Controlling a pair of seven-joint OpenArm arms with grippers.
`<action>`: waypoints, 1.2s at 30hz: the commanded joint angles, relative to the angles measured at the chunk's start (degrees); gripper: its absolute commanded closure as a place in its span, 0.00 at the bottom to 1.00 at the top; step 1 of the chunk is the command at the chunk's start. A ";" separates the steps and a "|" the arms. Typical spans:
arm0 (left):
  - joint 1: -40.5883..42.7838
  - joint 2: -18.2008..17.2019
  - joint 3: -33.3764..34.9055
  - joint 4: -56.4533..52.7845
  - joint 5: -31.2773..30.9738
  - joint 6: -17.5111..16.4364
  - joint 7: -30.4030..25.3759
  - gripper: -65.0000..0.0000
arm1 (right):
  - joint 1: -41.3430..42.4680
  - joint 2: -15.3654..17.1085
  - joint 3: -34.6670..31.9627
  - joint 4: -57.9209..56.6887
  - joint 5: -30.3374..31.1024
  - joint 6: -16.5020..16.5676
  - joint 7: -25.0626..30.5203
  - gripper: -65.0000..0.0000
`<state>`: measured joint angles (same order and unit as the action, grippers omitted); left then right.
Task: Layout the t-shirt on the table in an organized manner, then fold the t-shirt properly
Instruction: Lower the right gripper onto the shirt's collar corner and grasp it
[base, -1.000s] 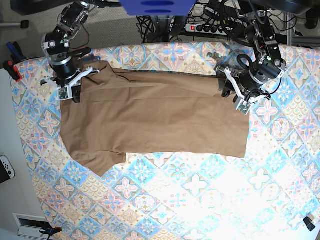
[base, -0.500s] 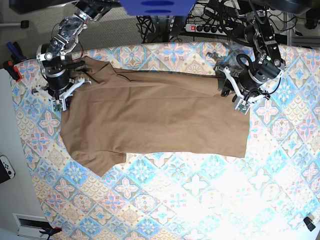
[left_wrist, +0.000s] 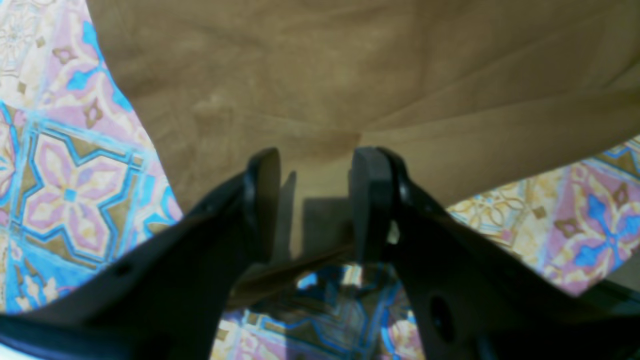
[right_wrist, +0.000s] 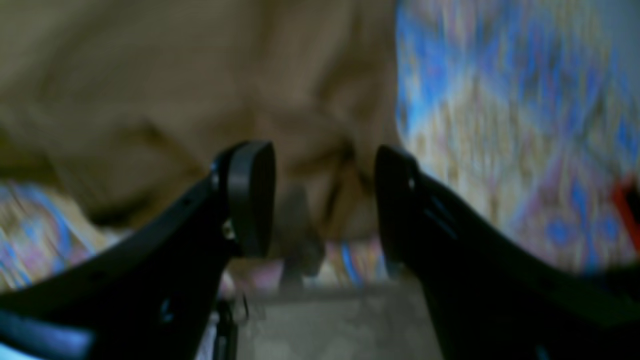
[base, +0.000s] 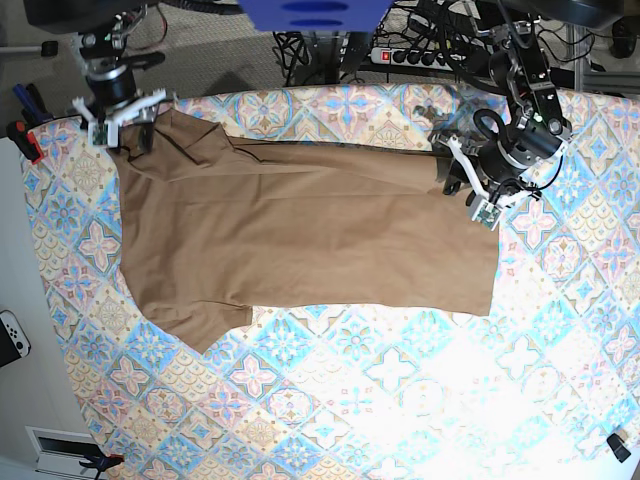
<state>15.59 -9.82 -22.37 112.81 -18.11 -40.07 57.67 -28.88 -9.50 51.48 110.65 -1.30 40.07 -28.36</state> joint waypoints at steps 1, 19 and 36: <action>-0.34 -0.24 0.00 0.81 -0.75 0.07 -1.01 0.63 | 0.44 0.57 0.08 1.13 1.78 -0.07 3.00 0.53; -0.08 -0.24 0.00 0.81 -0.84 0.07 -1.01 0.63 | -1.49 0.57 -0.28 0.16 1.87 -0.07 2.82 0.53; -0.25 -0.24 0.00 0.81 -0.84 0.07 -1.01 0.63 | -3.25 0.50 -4.67 -4.41 2.14 -0.07 2.91 0.53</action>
<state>15.73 -9.69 -22.24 112.77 -18.13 -40.07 57.67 -31.73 -9.34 46.70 105.51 0.03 39.88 -26.61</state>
